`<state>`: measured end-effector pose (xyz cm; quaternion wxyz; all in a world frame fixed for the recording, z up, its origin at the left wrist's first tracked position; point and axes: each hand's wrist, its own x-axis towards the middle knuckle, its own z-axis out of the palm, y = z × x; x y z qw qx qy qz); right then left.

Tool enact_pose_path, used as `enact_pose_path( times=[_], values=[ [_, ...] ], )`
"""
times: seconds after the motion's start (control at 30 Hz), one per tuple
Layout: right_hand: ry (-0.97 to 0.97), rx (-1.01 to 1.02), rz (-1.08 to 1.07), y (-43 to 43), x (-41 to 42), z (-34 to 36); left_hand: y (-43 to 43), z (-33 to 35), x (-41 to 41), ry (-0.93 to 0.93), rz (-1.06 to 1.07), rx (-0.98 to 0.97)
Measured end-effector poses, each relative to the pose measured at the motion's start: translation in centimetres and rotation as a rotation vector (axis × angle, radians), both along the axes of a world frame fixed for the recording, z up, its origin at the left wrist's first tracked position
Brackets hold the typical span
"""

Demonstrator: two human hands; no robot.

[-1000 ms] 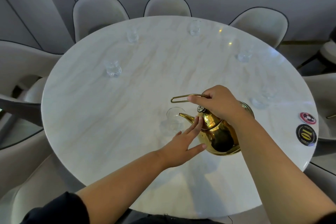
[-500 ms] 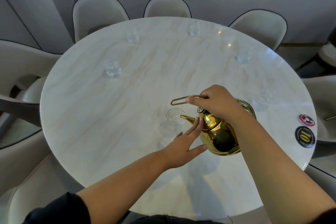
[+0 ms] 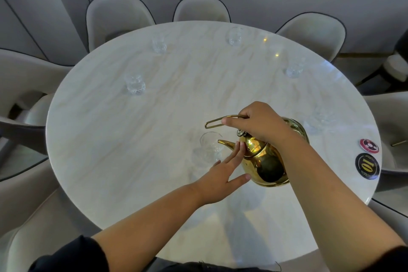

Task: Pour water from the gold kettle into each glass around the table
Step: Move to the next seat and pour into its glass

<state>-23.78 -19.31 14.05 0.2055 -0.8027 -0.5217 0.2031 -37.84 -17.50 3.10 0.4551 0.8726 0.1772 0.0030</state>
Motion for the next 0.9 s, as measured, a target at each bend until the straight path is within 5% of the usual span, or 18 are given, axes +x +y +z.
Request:
enact_pose_path(
  times=[0.9],
  values=[
    [-0.027, -0.024, 0.027, 0.74, -0.17, 0.2, 0.22, 0.22, 0.07, -0.008, 0.021, -0.011]
  ],
)
